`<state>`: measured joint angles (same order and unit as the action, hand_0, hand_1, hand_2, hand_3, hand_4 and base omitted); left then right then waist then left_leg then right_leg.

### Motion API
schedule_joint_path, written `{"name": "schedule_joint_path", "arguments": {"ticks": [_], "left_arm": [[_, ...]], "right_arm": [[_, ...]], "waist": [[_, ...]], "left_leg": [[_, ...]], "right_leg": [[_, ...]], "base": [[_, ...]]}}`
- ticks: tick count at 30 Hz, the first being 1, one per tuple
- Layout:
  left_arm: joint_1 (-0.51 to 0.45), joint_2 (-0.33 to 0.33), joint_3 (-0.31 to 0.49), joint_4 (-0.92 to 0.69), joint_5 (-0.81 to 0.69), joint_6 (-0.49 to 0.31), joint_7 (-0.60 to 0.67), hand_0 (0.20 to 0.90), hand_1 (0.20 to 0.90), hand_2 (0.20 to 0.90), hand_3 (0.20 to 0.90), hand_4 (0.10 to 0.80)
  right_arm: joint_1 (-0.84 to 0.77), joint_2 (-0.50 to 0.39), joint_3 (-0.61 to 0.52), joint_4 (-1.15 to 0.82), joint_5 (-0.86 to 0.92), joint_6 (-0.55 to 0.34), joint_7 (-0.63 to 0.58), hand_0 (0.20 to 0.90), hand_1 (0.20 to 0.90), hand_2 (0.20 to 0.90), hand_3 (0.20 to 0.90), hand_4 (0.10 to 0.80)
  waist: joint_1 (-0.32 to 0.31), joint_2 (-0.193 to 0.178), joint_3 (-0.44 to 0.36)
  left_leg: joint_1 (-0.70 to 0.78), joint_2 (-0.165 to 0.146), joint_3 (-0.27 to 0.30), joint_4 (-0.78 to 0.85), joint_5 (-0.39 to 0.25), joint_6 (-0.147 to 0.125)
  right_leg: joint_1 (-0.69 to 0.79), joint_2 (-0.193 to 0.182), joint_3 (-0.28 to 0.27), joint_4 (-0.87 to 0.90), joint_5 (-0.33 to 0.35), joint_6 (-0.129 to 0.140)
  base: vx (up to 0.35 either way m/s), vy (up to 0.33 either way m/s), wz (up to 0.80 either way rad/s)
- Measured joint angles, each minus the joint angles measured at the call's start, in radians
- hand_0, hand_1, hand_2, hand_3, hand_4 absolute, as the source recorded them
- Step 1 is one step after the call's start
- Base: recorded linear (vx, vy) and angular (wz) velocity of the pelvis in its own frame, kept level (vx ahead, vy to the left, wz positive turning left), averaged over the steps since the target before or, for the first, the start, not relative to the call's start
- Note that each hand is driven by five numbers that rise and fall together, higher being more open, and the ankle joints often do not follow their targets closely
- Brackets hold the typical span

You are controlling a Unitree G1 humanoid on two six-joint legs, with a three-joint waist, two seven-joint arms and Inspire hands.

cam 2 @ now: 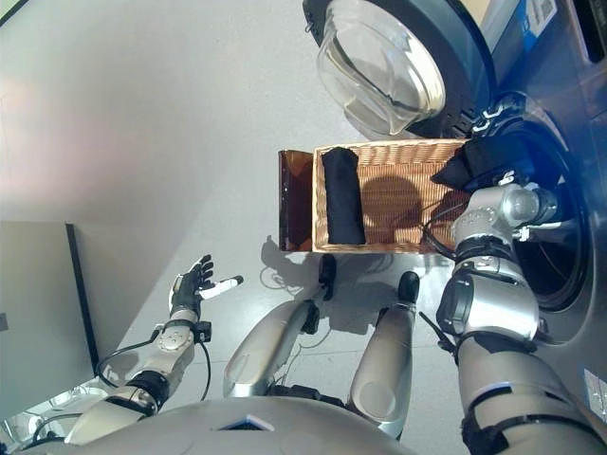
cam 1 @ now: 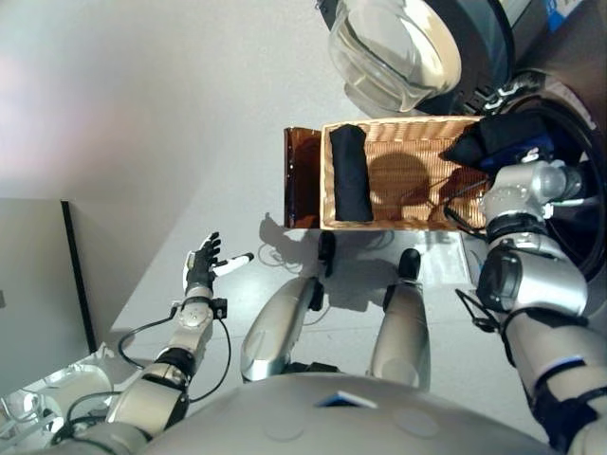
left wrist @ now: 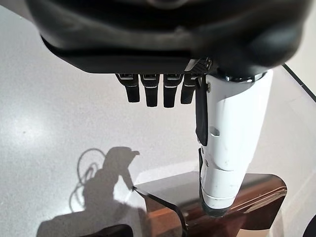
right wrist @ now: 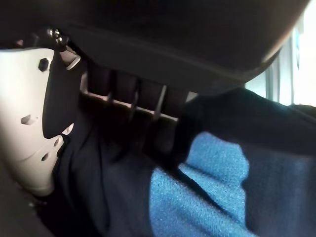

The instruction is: Pick up the clothes and place them into the washing machine

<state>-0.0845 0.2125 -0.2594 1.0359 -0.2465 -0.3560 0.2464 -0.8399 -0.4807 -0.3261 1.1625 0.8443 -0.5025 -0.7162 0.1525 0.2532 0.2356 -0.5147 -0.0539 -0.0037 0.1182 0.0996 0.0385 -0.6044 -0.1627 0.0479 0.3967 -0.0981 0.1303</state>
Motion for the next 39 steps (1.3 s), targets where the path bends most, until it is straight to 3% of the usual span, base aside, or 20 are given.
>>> {"name": "schedule_joint_path", "arguments": {"ticks": [7, 13, 24, 34, 35, 36, 39], "left_arm": [[0.01, -0.003, -0.034, -0.015, -0.008, 0.0, -0.021, 0.9, 0.9, 0.9, 0.9, 0.8], [0.01, -0.003, -0.036, -0.022, -0.016, 0.0, -0.032, 0.9, 0.9, 0.9, 0.9, 0.8], [0.01, -0.003, -0.034, -0.025, -0.028, 0.0, -0.051, 0.9, 0.9, 0.9, 0.9, 0.8], [0.009, -0.001, -0.033, -0.044, -0.036, -0.001, -0.057, 0.9, 0.9, 0.9, 0.9, 0.8], [0.01, -0.001, -0.033, -0.045, -0.041, -0.001, -0.058, 0.9, 0.9, 0.9, 0.9, 0.8], [0.011, -0.001, -0.035, -0.048, -0.042, -0.002, -0.069, 0.9, 0.9, 0.9, 0.9, 0.8], [0.018, -0.001, -0.036, -0.048, -0.044, -0.001, -0.073, 0.9, 0.9, 0.9, 0.9, 0.8]], "right_arm": [[-0.039, -0.019, -0.005, -0.012, 0.223, -0.049, 0.158, 0.2, 0.2, 0.2, 0.2, 0.3], [-0.039, -0.016, -0.023, -0.012, 0.317, -0.076, 0.228, 0.2, 0.2, 0.2, 0.2, 0.3], [-0.04, -0.013, -0.028, -0.059, 0.403, -0.09, 0.26, 0.2, 0.2, 0.2, 0.2, 0.3], [-0.044, -0.04, -0.057, -0.072, 0.416, -0.113, 0.28, 0.2, 0.2, 0.2, 0.2, 0.3], [-0.046, -0.046, -0.062, -0.071, 0.406, -0.111, 0.275, 0.384, 0.384, 0.384, 0.384, 0.431], [-0.048, -0.057, -0.066, -0.071, 0.382, -0.111, 0.266, 0.9, 0.9, 0.9, 0.9, 0.8], [-0.051, -0.06, -0.065, -0.072, 0.342, -0.112, 0.255, 0.9, 0.9, 0.9, 0.9, 0.8]], "waist": [[0.002, 0.04, 0.013], [0.001, 0.046, 0.013], [-0.001, 0.045, 0.013], [0.001, 0.049, 0.012], [0.005, 0.053, 0.013], [0.005, 0.062, 0.015], [0.004, 0.076, 0.01]], "left_leg": [[-0.003, 0.0, -0.001, -0.006, 0.007, 0.001], [-0.001, 0.003, -0.007, -0.005, 0.006, -0.001], [0.002, -0.005, -0.008, 0.004, 0.006, -0.002], [0.001, -0.032, 0.0, -0.003, 0.006, 0.0], [0.001, -0.034, 0.0, -0.003, 0.007, 0.001], [0.001, -0.036, -0.002, -0.004, 0.008, 0.003], [0.001, -0.039, -0.003, -0.005, 0.008, 0.003]], "right_leg": [[-0.015, 0.0, -0.001, 0.021, -0.004, 0.002], [-0.018, 0.005, -0.006, 0.041, -0.014, -0.001], [-0.018, 0.0, -0.003, 0.053, -0.02, -0.009], [-0.04, -0.029, 0.021, 0.079, -0.036, 0.013], [-0.04, -0.031, 0.021, 0.079, -0.038, 0.013], [-0.04, -0.034, 0.021, 0.081, -0.039, 0.015], [-0.041, -0.036, 0.021, 0.085, -0.042, 0.016]], "base": [[0.0, 0.009, 0.0], [-0.007, 0.005, 0.02], [-0.001, 0.016, 0.0], [0.003, 0.05, 0.01], [0.023, 0.031, 0.07], [0.027, 0.004, 0.06], [0.043, 0.007, 0.02]]}}
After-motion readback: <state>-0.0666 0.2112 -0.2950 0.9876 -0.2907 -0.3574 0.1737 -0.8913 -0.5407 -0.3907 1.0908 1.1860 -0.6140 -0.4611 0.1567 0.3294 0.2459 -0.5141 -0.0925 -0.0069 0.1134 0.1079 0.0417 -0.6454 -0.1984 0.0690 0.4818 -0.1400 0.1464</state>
